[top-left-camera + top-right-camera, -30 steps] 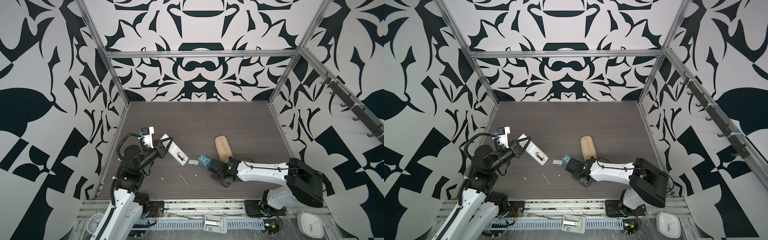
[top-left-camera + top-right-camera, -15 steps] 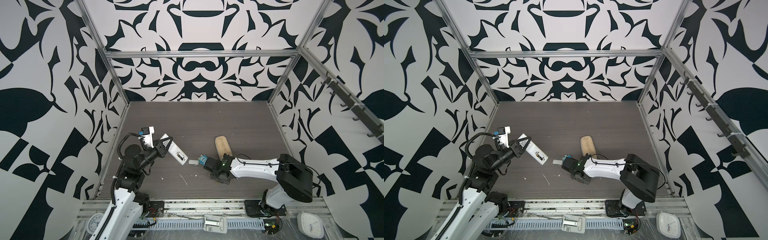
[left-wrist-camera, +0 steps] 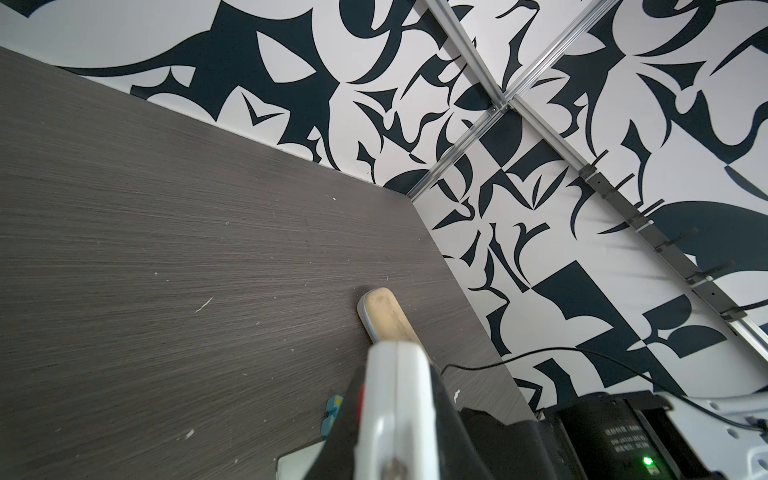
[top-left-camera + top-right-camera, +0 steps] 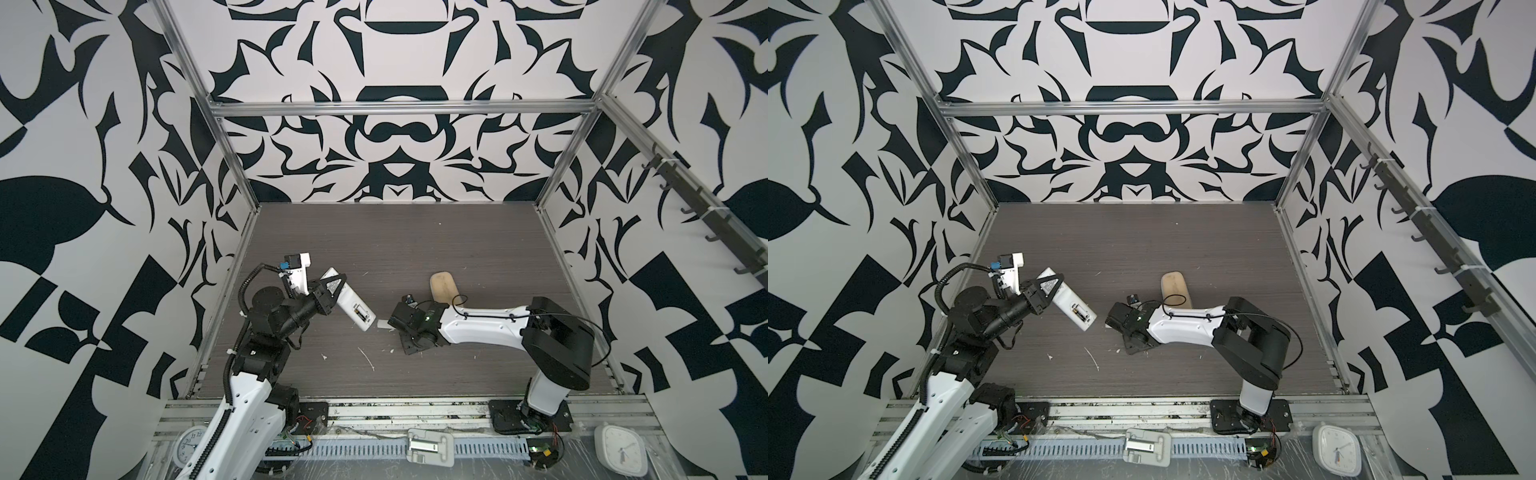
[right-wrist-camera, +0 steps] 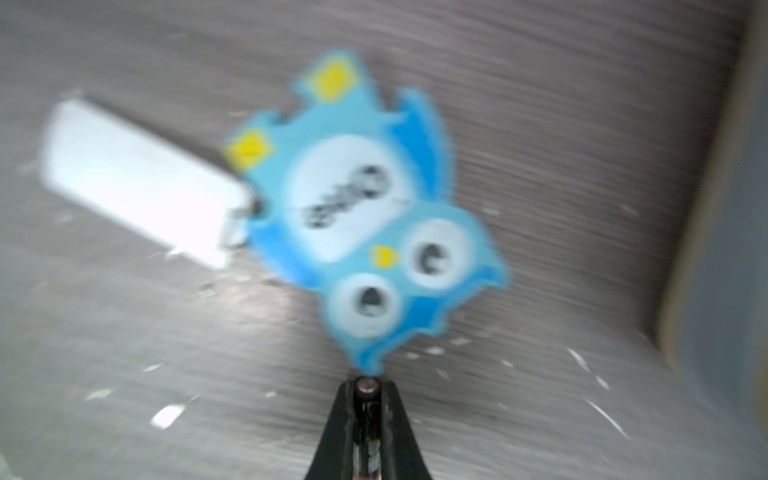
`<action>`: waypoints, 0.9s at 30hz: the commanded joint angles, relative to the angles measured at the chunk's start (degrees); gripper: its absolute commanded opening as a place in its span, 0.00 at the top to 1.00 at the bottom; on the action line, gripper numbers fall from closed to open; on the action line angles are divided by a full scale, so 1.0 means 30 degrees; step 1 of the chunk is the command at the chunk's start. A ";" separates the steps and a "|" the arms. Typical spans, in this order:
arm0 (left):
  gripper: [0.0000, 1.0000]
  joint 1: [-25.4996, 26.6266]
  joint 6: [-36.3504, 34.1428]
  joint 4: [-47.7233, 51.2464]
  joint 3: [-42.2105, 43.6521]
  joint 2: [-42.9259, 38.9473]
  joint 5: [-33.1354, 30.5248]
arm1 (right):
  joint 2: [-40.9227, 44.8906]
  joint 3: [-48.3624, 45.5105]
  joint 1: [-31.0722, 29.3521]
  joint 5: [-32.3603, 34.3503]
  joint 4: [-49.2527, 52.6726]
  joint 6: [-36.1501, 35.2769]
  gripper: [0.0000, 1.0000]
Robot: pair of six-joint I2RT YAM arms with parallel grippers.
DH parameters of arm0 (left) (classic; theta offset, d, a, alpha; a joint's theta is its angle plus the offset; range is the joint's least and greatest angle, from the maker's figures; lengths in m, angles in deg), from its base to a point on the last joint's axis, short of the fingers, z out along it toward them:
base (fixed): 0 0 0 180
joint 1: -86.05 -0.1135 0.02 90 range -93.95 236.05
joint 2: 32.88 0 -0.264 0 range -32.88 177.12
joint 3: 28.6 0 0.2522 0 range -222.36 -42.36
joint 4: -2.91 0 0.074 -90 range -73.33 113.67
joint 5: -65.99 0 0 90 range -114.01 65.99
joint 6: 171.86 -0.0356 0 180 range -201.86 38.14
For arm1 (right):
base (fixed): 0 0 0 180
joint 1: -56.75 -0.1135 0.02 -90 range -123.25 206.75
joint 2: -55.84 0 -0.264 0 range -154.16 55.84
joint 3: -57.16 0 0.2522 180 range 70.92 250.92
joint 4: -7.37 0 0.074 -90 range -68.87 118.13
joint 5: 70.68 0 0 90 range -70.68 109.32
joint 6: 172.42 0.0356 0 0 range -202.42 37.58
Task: Load the batteries into the remote control
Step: 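Close the right gripper on the AA battery and lift it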
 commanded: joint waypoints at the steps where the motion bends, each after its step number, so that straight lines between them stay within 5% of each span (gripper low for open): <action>1: 1.00 0.0038 -0.0201 0.0270 -0.0352 -0.0174 -0.0307 | -0.0134 -0.1063 -0.0118 -0.2218 -0.0534 -0.2828 0.84; 11: 1.00 0.0036 -0.0869 0.1101 -0.0607 0.0588 -0.1216 | 0.1007 -0.1705 -0.0316 -0.1516 -0.0201 -0.3636 0.58; 19: 1.00 0.0050 -0.0962 0.1410 -0.0464 0.0351 -0.1542 | 0.1019 -0.2225 -0.1255 -0.1658 -0.0054 -0.3220 0.64; 27: 1.00 0.0050 -0.1021 0.1443 -0.0465 0.0348 -0.1549 | 0.0302 -0.1919 -0.1336 -0.1440 -0.0101 -0.3505 0.83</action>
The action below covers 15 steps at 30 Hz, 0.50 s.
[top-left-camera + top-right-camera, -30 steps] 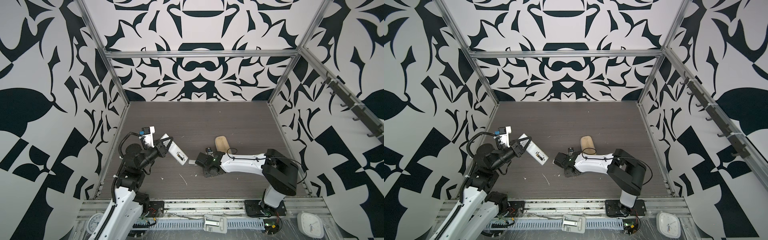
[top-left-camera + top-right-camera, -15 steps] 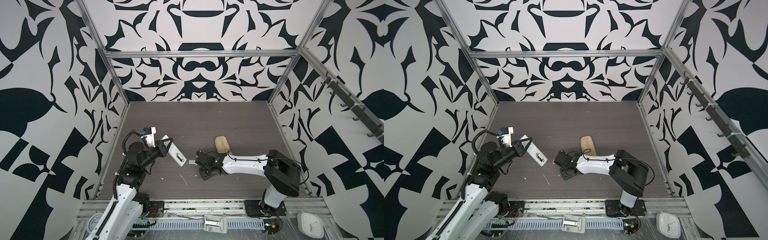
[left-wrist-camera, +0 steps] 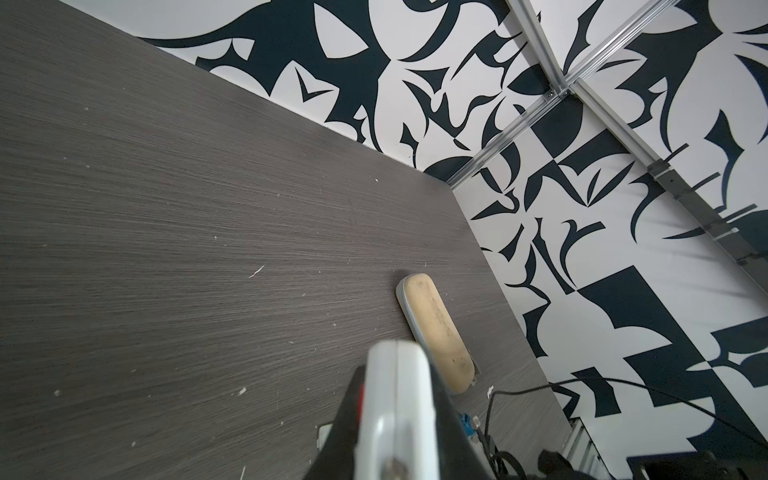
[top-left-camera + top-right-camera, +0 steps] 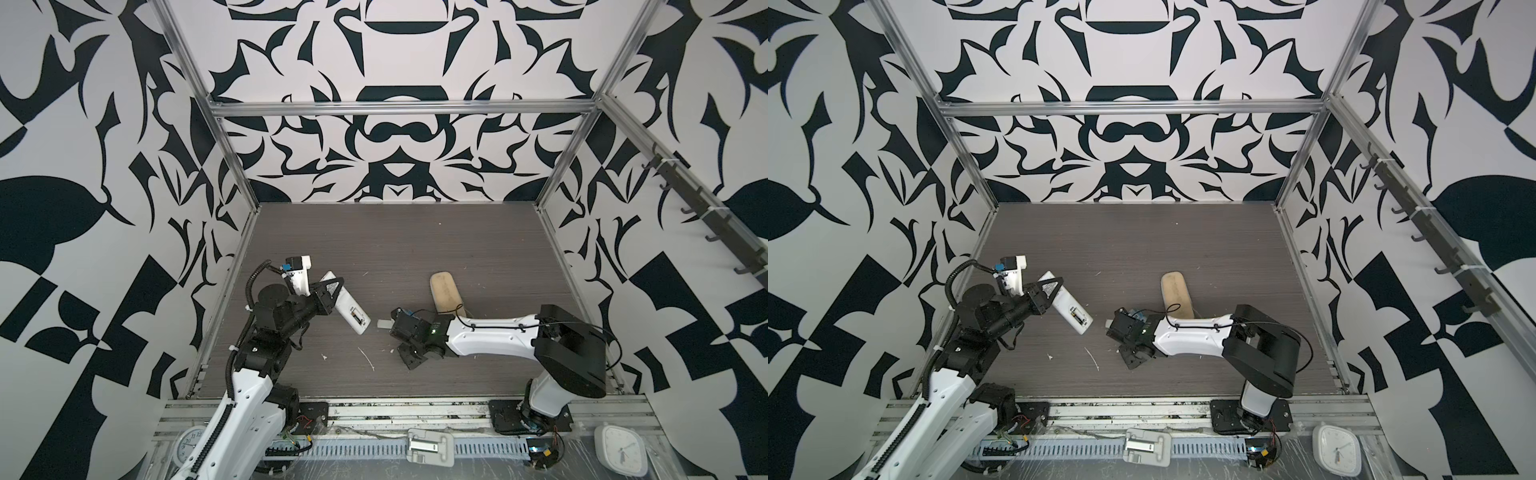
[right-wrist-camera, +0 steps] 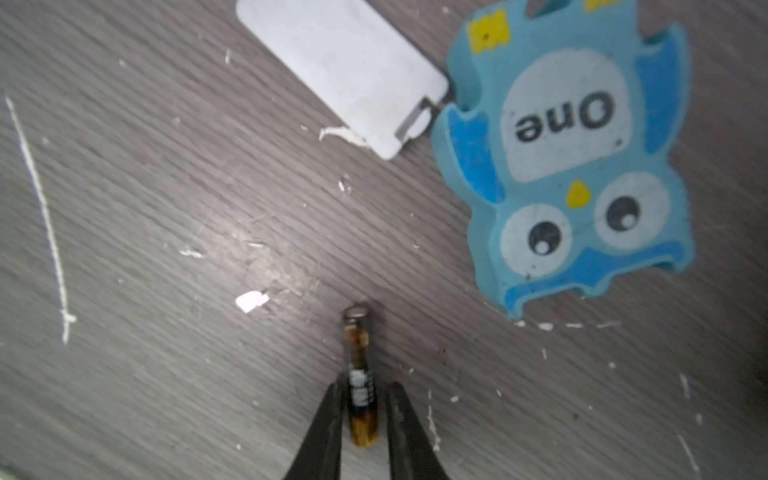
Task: Load the batteries into the remote control
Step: 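Close the right gripper on the AA battery and lift it, then carry the battery with the right gripper to the remote's compartment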
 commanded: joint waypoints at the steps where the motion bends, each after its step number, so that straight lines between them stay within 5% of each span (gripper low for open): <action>1: 1.00 0.0027 -0.0241 -0.0233 -0.0457 -0.0294 -0.0073 | -0.0862 -0.0371 -0.0149 -0.0034 0.1367 -0.0088 0.86; 8: 1.00 0.0027 -0.0126 -0.0200 -0.0490 -0.0191 0.0108 | -0.0077 -0.1322 -0.0172 0.0125 -0.0238 -0.0314 1.00; 15: 1.00 0.0045 0.0071 -0.1088 -0.0394 -0.0352 0.0968 | 0.6129 -0.2606 -0.0587 0.1979 -0.1017 -0.1072 1.00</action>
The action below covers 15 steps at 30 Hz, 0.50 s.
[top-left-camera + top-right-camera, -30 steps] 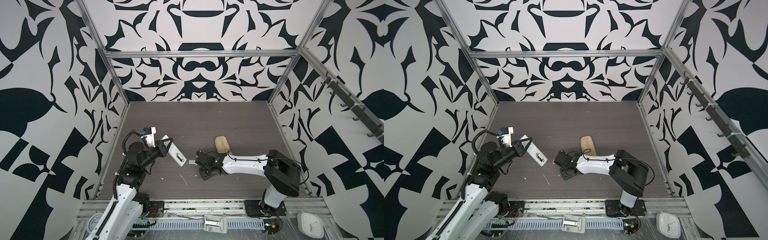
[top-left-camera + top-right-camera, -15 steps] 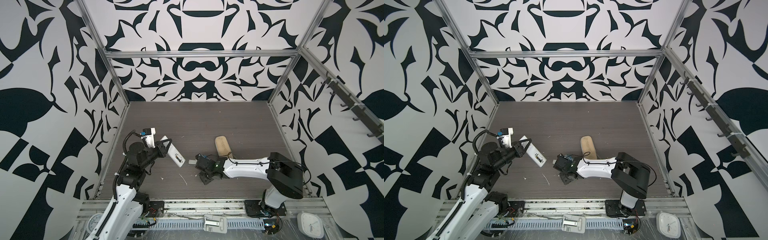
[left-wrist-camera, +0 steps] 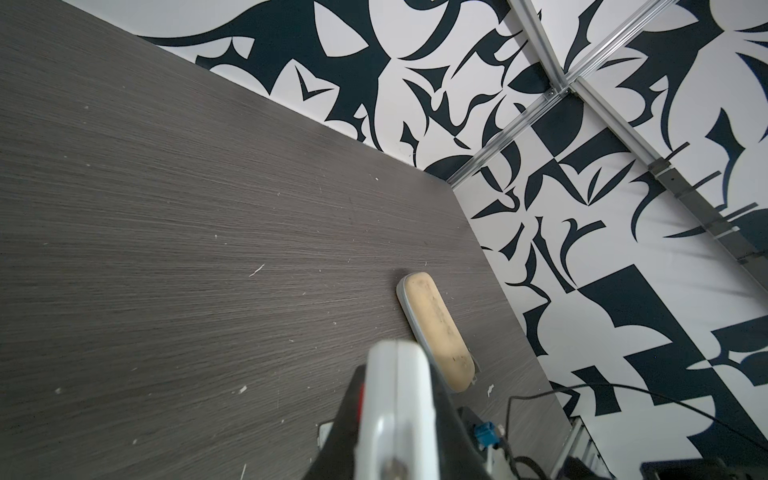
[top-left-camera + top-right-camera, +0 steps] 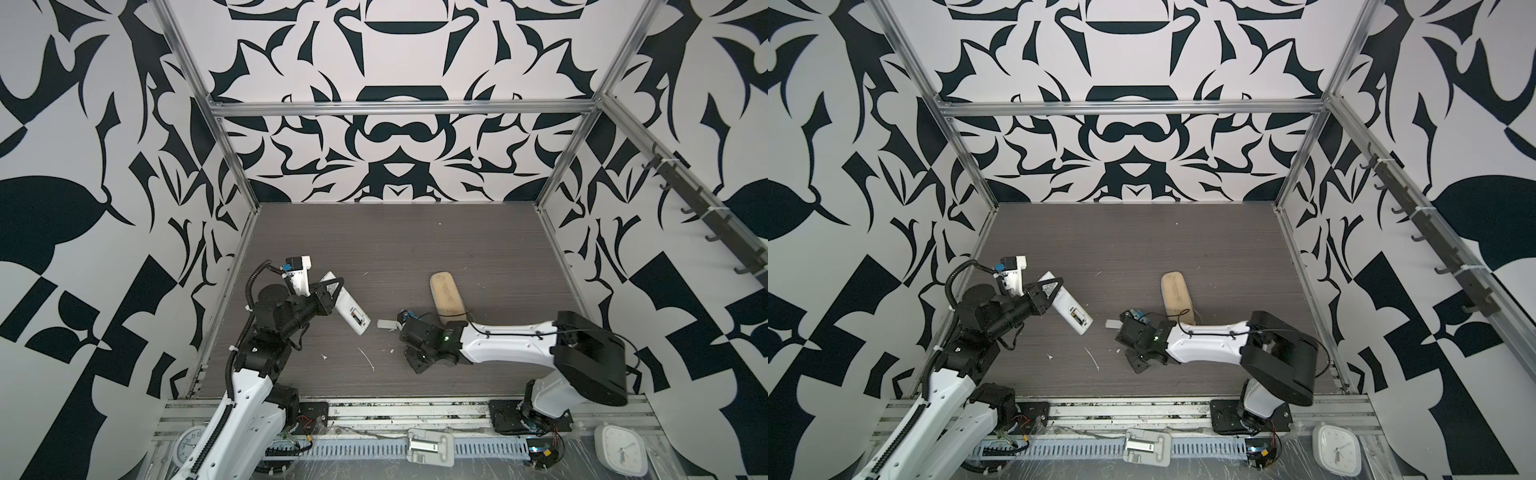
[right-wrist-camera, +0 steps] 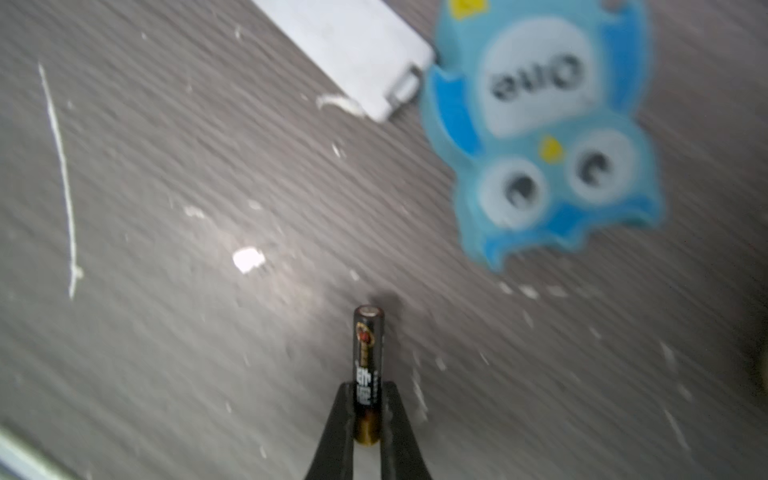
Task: Load the batteries into the remote control
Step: 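Carry the battery with the right gripper to the remote's compartment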
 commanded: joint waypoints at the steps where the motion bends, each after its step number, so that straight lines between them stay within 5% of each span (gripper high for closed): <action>1: 1.00 0.0065 0.0123 -0.1345 -0.0338 -0.0382 0.0995 | 0.3278 0.0467 -0.0525 0.2007 0.0626 -0.0950 1.00; 7: 1.00 0.0054 0.0851 -0.3036 -0.0007 0.0004 0.2488 | 0.5299 0.3214 -0.0799 0.2310 0.2409 -0.2333 1.00; 15: 1.00 0.0054 0.1503 -0.4213 0.0167 0.0728 0.3374 | 0.1666 0.8924 -0.0767 -0.0204 0.2672 -0.4524 1.00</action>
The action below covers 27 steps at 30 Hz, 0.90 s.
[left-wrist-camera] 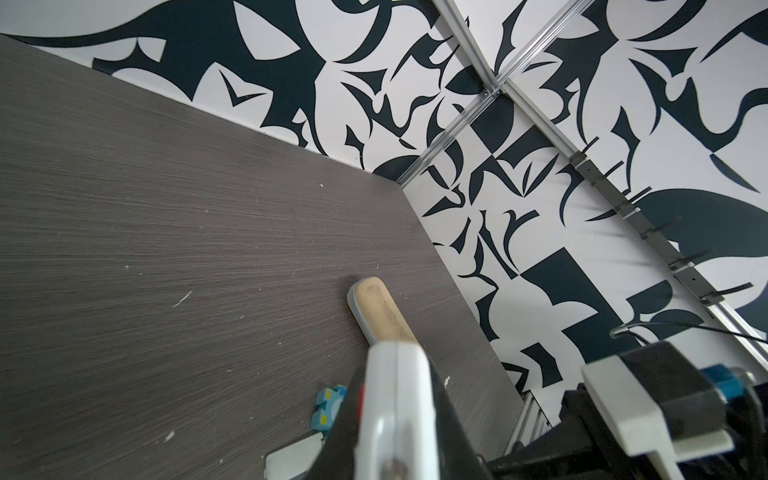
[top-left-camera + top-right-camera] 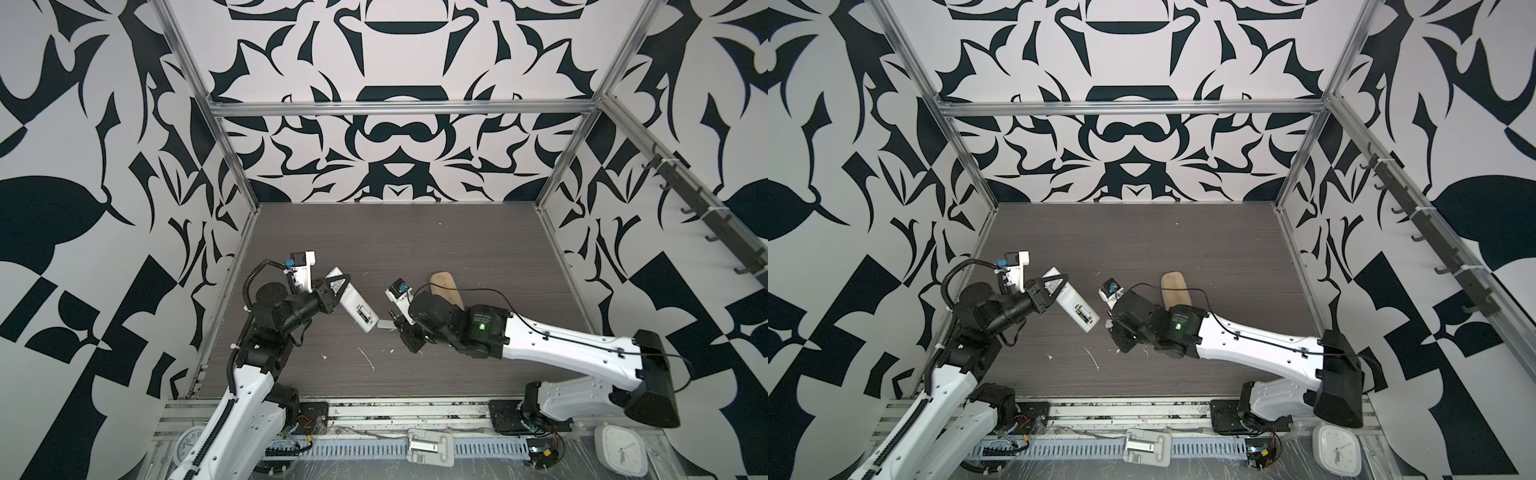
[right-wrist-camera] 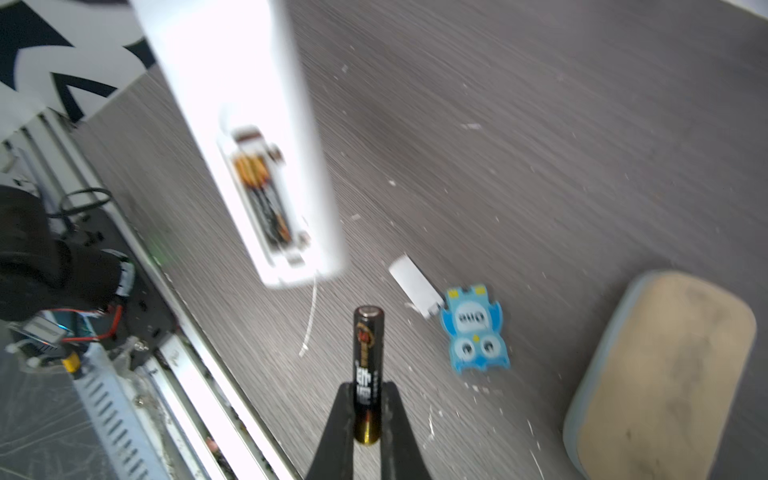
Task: Load the batteries into the remote control
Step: 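Carry the battery with the right gripper to the remote's compartment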
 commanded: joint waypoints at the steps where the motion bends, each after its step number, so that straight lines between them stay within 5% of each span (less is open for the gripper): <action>1: 1.00 0.0051 0.0413 -0.1255 0.0190 0.0004 0.0657 | -0.1354 0.2353 -0.0012 -0.1196 0.0667 -0.1418 1.00; 10: 1.00 0.0069 0.1404 -0.2608 0.0588 0.0564 0.1105 | -0.2865 0.3744 0.0231 -0.2186 0.1627 -0.1346 1.00; 27: 1.00 0.0051 0.6177 -1.0767 0.3312 0.2738 0.1063 | -0.3743 0.5002 0.1367 -0.1909 0.4453 -0.1014 1.00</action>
